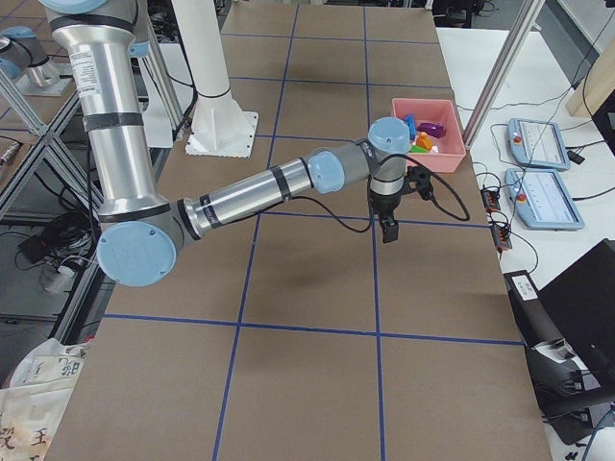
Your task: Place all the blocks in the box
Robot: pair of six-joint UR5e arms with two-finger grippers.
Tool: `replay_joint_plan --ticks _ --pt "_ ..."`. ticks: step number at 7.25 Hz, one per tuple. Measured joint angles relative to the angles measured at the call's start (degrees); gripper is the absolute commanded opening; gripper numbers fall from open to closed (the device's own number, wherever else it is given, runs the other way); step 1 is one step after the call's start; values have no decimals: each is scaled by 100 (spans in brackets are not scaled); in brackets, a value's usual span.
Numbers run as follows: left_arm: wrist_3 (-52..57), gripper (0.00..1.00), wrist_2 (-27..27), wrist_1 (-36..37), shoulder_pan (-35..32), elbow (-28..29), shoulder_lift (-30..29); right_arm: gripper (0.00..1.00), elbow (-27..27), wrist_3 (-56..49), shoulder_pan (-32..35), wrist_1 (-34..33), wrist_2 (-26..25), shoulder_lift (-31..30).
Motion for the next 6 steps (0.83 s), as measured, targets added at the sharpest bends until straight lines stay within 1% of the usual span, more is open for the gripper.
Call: replay_joint_plan --ticks 1,3,6 --pt "232 100 -3 -7 -108 42 201 100 16 -87 143 -19 -86 -298" --pt "329 100 -11 44 -172 21 396 100 -5 -132 412 -65 -108 -621" --pt "312 100 2 118 -175 9 414 100 -77 -749 957 -26 280 -1166"
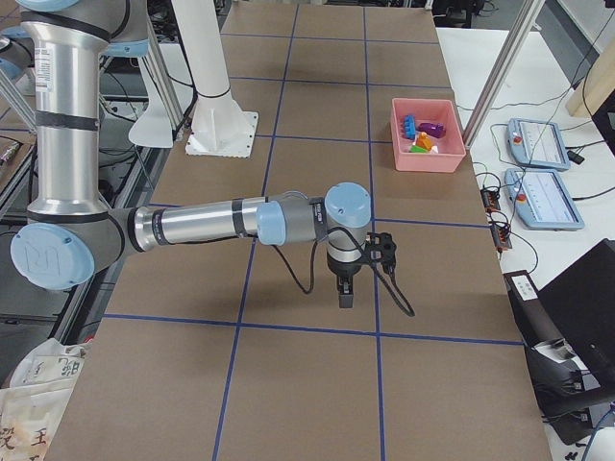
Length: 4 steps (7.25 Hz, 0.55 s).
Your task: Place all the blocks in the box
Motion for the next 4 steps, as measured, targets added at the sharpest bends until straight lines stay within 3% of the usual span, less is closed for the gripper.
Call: replay_joint_plan --ticks 4 --pt "-20 100 -8 4 8 -8 -17 100 -53 -414 272 15 156 -251"
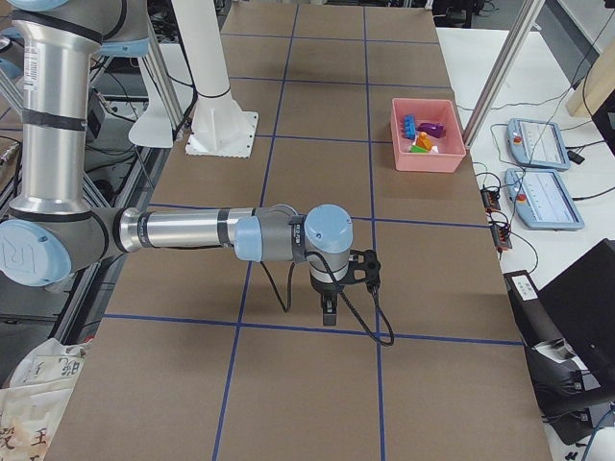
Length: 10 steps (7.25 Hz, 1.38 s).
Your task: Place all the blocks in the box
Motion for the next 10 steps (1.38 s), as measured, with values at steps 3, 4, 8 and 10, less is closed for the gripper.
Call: replay_joint_plan --ticks 3,4,8,10 --pt "-22 100 -7 12 6 2 7 100 -85 14 7 -27 36 28" --pt "-173 100 -20 23 14 3 27 100 -100 30 7 -84 38 40" --pt "-801 100 -234 3 64 -52 145 100 -185 14 -9 -913 43 161" --pt "-836 100 -244 20 155 -118 128 100 -353 -16 -9 -934 27 157"
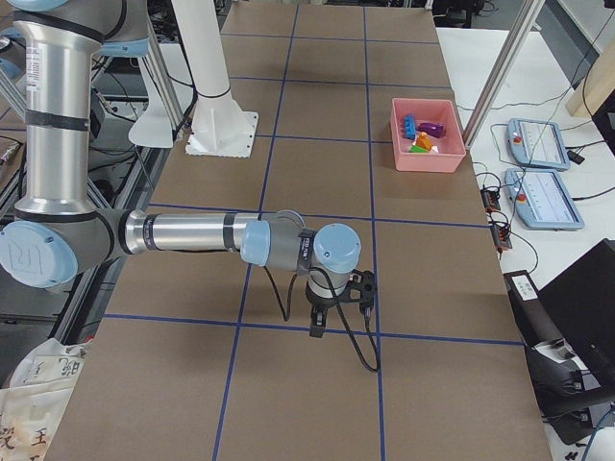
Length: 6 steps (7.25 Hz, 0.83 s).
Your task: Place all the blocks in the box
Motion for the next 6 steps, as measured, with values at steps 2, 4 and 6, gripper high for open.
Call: replay_joint_plan --ticks 2,4,6 --pt "1 100 7 48 53 -47 -12 100 -96 -10 0 139 -27 -20" --pt "7 100 8 73 70 -62 11 100 -123 -16 0 484 -40 -63" --pt "8 100 13 76 73 -62 13 100 -133 -10 -1 563 -19 -70"
